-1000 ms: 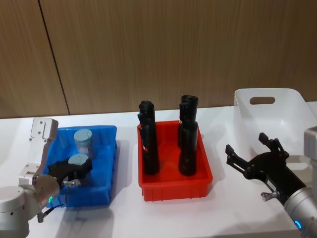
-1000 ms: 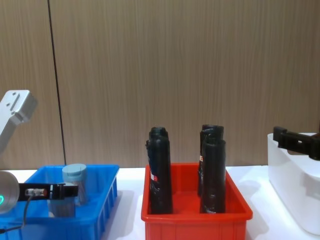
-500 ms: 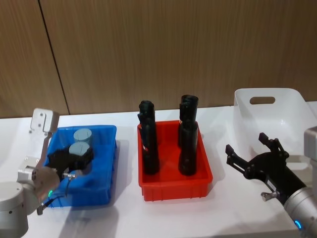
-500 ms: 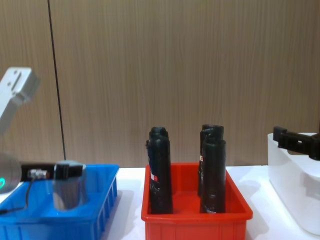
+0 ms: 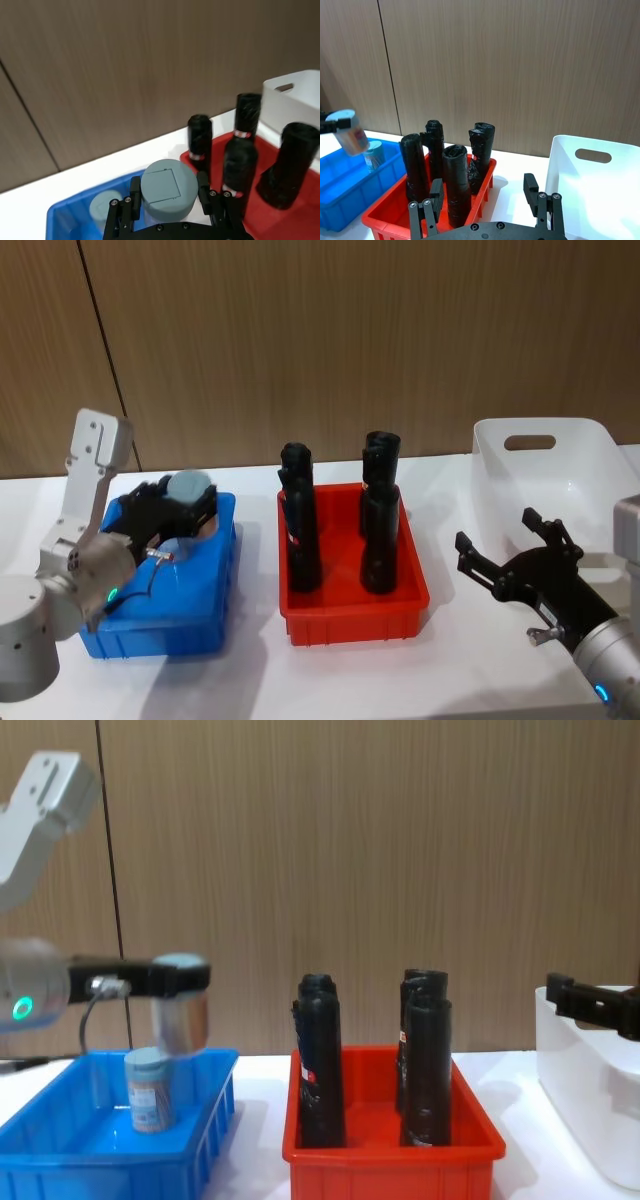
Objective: Pick the cotton swabs from the blue box and place them into the white box.
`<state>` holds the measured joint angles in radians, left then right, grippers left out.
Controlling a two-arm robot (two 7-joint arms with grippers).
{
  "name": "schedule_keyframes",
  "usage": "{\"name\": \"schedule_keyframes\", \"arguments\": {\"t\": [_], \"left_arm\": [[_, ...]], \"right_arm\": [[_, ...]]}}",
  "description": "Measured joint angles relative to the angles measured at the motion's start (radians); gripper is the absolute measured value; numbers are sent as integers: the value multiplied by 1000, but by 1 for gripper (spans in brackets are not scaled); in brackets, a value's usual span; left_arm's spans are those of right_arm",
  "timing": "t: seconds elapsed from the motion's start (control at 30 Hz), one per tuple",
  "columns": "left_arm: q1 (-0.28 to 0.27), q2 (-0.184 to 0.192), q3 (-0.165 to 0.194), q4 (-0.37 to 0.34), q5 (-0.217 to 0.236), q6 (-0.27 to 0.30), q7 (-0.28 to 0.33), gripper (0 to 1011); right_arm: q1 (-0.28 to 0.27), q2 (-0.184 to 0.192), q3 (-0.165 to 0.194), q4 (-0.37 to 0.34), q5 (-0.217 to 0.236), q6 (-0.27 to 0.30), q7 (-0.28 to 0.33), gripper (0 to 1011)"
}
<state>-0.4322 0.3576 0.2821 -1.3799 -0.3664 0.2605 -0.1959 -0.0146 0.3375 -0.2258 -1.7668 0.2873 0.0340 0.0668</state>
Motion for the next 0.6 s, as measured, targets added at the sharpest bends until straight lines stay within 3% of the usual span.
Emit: {"name": "schedule_keyframes", "arguments": {"t": [0.6], "left_arm": [[-38, -4, 1, -71, -47, -20, -212, 671]], "right_arm": [[0, 0, 0, 0, 0, 0, 0, 1002]]}}
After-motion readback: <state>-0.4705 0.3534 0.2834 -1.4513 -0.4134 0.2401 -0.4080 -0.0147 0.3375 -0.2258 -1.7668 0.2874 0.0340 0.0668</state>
